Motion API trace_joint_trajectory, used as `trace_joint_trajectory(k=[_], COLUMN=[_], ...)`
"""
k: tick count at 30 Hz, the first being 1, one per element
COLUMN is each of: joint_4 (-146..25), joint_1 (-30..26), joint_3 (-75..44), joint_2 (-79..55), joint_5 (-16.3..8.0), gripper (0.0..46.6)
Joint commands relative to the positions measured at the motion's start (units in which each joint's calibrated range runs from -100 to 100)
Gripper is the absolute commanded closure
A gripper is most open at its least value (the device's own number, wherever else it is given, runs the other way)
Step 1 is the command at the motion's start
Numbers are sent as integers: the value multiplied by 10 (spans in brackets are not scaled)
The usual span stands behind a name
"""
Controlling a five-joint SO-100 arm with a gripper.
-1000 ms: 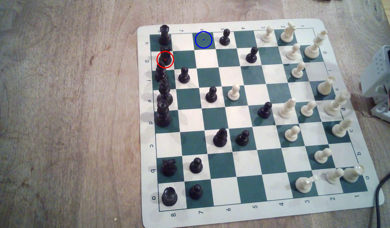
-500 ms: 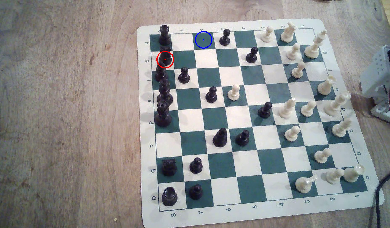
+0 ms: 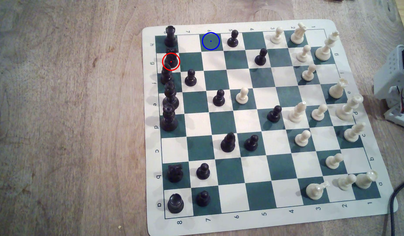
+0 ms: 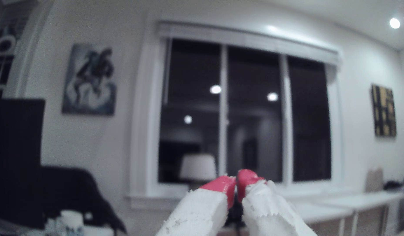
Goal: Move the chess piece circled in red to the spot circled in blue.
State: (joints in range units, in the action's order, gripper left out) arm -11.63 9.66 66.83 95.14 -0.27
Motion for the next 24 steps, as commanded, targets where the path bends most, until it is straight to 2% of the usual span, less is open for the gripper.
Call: trace_joint_trajectory(k=[1, 4, 9, 12, 13, 14, 24], joint_4=[-179, -218, -245, -244, -244, -239, -242], joint_1=[-15, -45, -79, -105, -110, -110, -90], joint_3=[-45, -40, -74, -123, -138, -179, -397], joint_2=[-30, -52, -184, -285, -310, -362, -648], joint_5=[0, 10, 29, 53, 78, 84, 84], gripper=[464, 464, 463, 463, 463, 453, 448])
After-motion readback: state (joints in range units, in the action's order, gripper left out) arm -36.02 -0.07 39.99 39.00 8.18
